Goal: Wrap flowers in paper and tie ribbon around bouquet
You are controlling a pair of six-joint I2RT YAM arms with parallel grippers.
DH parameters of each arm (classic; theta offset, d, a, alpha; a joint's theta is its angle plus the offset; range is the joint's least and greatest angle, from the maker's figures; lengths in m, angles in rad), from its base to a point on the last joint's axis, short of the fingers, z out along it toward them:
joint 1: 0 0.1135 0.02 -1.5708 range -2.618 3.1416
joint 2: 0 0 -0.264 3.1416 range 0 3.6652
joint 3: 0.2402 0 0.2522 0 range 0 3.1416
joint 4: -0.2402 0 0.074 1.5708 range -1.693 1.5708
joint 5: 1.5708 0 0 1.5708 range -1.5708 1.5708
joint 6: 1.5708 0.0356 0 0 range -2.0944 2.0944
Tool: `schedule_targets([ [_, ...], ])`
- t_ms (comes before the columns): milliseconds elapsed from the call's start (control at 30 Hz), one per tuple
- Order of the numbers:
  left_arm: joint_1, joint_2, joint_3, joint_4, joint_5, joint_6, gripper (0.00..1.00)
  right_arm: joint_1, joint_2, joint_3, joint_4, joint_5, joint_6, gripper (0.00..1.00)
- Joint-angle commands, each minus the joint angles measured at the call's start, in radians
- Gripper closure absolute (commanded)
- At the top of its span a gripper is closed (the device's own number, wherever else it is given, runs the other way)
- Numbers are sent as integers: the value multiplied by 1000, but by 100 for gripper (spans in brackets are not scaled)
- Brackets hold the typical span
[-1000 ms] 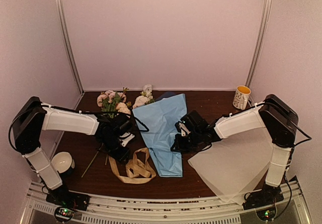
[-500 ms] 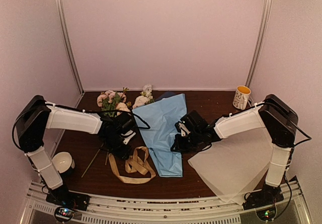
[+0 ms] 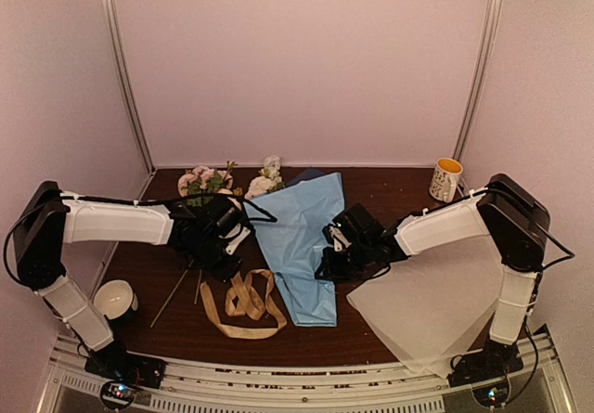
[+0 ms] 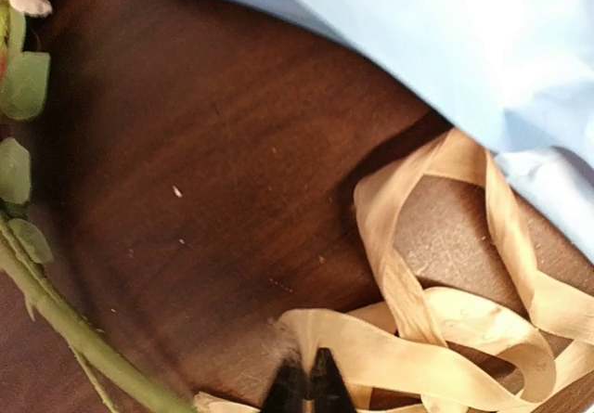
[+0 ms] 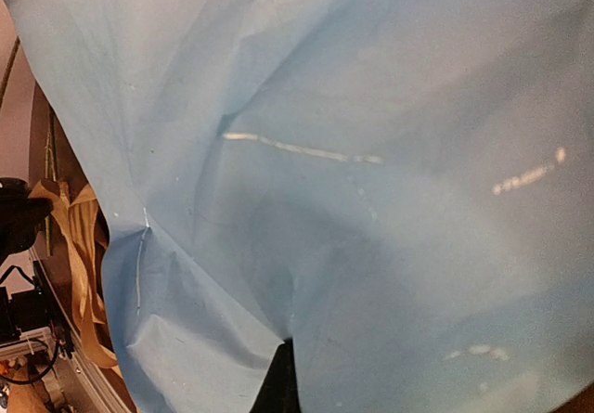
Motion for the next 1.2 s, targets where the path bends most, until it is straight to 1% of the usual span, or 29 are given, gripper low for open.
schedule_targets([
  [0,2,-39,-26,78,-42,27,100,6,45,-12,-101,63,-40,100],
  [133,3,-74,-37,115,-44,20,100,6,45,-8,-104,62,-41,100],
  [200,1,-128,-36,113,-86,16,100,7,44,-4,-108,63,-44,100],
  [300,7,-281,15,29,-260,35,100,6,41,-1,-117,64,-49,100],
  [333,16,-337,51,-8,-324,63,100,6,41,1,-118,64,-51,100],
  [367,25,-414,119,-41,-392,95,100,6,40,2,-120,64,-51,100],
  [467,46,-531,316,-81,-533,242,100,6,41,7,-123,64,-55,100],
  [567,49,-540,558,-82,-708,431,100,6,46,8,-117,63,-53,100],
  [600,48,-529,637,-61,-794,504,100,7,46,8,-114,63,-51,100],
  [633,50,-517,699,-9,-891,611,100,6,47,8,-109,61,-49,100],
  [667,51,-508,739,65,-970,684,100,6,45,8,-108,60,-47,100],
  [700,52,-503,767,165,-1029,830,100,6,45,9,-108,60,-48,100],
  [767,53,-496,808,335,-1080,1001,100,7,40,8,-108,60,-47,100],
  [800,53,-489,835,382,-1086,1049,100,7,37,8,-109,61,-48,100],
  [900,55,-470,929,413,-1086,1110,100,6,33,8,-114,63,-53,100],
  [967,55,-473,953,398,-1053,1097,100,6,33,8,-114,63,-56,100],
  [1000,55,-477,966,320,-958,1031,100,6,34,8,-114,63,-56,100],
  [1033,55,-480,982,187,-845,931,100,6,36,8,-114,62,-56,100],
  [1100,53,-476,961,-25,-561,775,100,6,40,10,-113,60,-56,100],
  [1133,53,-472,921,-117,-387,717,100,6,41,10,-113,60,-56,100],
  [1167,51,-465,867,-160,-217,675,100,7,40,10,-112,60,-54,100],
])
